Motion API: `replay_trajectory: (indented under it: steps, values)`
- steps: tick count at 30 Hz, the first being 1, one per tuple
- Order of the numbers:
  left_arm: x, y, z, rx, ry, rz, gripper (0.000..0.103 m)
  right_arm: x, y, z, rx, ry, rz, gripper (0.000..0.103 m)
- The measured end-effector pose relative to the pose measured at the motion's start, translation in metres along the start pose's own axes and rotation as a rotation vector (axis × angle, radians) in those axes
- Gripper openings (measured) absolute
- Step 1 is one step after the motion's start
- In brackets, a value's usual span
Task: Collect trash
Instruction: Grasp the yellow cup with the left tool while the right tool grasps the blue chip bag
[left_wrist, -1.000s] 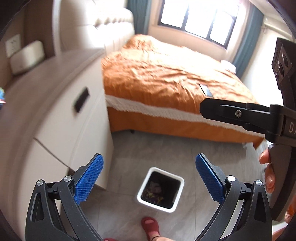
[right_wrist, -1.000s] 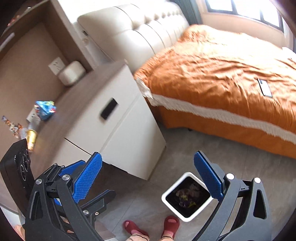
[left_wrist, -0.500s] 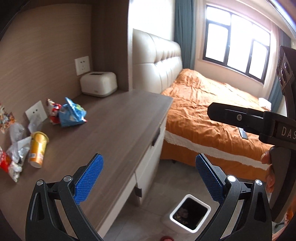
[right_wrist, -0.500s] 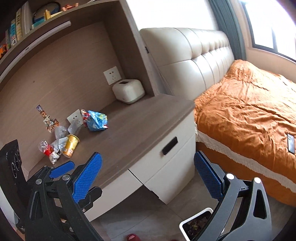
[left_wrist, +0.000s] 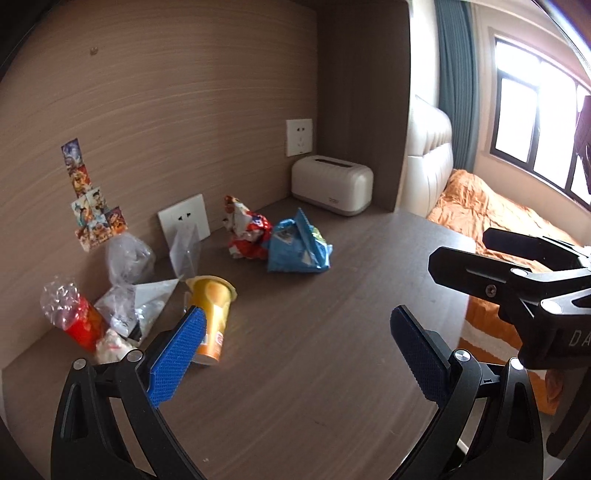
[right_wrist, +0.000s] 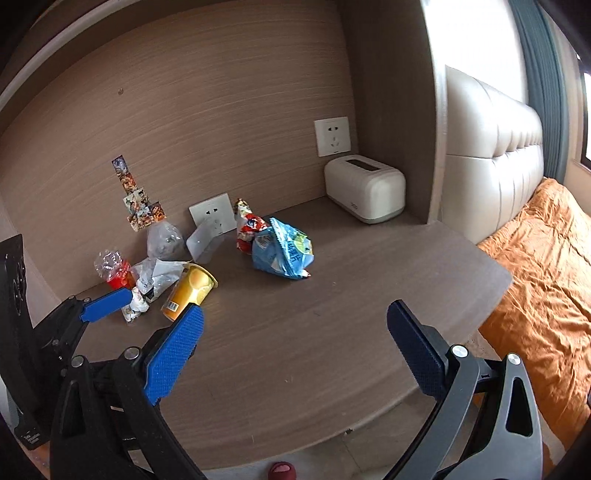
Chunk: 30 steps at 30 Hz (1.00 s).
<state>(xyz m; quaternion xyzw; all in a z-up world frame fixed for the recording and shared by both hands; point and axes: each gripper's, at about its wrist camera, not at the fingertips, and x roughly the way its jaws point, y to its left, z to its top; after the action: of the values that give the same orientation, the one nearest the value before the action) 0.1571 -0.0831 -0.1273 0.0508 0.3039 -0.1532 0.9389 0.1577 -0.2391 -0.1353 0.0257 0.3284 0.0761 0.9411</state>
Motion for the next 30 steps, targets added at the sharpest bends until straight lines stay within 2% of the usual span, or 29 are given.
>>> replay_trajectory:
  steps: [9,18,21,22,23,25,26,30]
  values:
    - [0.071,0.055,0.002,-0.01,0.095,0.049,0.098,0.105,0.013,0.026,-0.02,0.081,0.009,0.099]
    - [0.128,0.079,0.001,-0.013,0.196,0.041,0.098,0.186,0.013,0.039,-0.003,0.134,-0.047,0.099]
    - [0.141,0.084,-0.001,-0.021,0.234,0.001,0.096,0.207,0.013,0.039,-0.006,0.162,-0.078,0.099]
    - [0.145,0.085,-0.003,-0.025,0.253,-0.011,0.087,0.212,0.013,0.039,-0.006,0.173,-0.083,0.099]
    - [0.15,0.086,-0.005,-0.026,0.27,-0.015,0.072,0.217,0.013,0.037,-0.007,0.185,-0.097,0.099]
    - [0.155,0.088,-0.008,-0.028,0.286,-0.02,0.063,0.223,0.013,0.033,-0.01,0.201,-0.11,0.087]
    - [0.155,0.088,-0.008,-0.032,0.285,-0.031,0.056,0.221,0.012,0.032,-0.002,0.196,-0.104,0.087]
    - [0.149,0.088,-0.005,-0.055,0.268,-0.067,0.056,0.197,0.012,0.03,-0.005,0.172,-0.092,0.086]
